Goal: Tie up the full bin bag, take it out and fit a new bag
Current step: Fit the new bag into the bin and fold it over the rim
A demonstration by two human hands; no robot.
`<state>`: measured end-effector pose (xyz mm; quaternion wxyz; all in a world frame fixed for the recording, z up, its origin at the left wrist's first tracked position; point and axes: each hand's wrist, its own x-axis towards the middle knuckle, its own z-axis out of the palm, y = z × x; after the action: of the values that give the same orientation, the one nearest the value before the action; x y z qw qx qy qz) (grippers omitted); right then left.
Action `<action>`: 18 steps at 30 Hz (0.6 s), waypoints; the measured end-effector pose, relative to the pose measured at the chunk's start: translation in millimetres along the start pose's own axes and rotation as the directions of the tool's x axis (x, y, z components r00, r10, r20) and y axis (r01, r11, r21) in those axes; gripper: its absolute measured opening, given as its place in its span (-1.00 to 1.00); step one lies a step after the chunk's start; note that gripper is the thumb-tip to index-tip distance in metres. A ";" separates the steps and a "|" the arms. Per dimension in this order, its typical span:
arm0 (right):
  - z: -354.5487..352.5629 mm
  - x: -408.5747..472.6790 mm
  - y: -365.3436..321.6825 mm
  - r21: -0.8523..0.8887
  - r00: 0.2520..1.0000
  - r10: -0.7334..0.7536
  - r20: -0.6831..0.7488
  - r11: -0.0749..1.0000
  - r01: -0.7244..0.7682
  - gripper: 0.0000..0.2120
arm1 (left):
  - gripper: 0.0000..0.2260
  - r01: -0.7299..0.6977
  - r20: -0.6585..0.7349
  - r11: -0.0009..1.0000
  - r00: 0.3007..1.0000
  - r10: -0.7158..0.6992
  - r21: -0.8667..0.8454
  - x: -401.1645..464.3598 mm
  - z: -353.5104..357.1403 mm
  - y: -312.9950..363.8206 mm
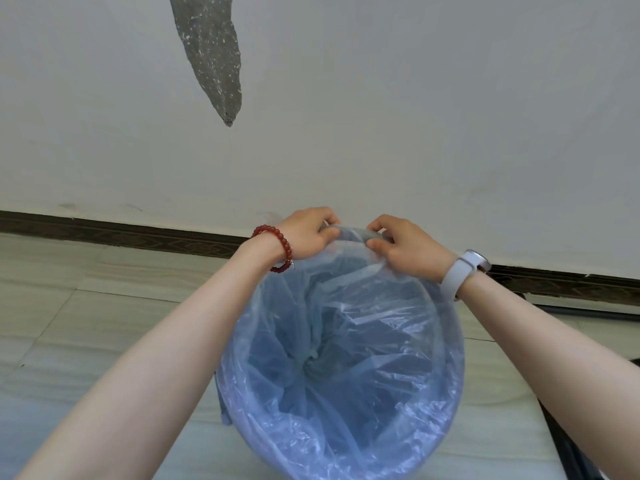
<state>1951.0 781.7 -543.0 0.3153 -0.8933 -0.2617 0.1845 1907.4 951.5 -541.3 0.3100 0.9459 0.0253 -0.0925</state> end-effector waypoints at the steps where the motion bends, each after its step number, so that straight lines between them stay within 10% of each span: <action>1: 1.7 1.0 1.3 0.029 0.999 0.024 0.031 0.999 -0.025 -0.93 | -0.80 0.023 0.031 1.000 0.999 -0.022 -0.010 0.2 0.9 -1.3; 8: 9.8 2.7 9.5 -0.188 0.999 0.034 -0.007 0.982 -0.034 -0.82 | -0.69 0.063 -0.009 0.993 0.998 -0.062 0.104 1.7 12.1 -9.2; 18: 0.4 -21.9 25.0 0.167 0.983 0.033 -0.180 0.986 -0.003 -0.69 | -0.76 -0.007 -0.252 0.993 0.967 0.037 0.118 -6.3 30.6 -26.7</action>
<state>1942.2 752.5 -556.1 0.4096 -0.8794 -0.2072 0.1260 1893.5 955.0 -579.8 0.2495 0.9666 0.0487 0.0316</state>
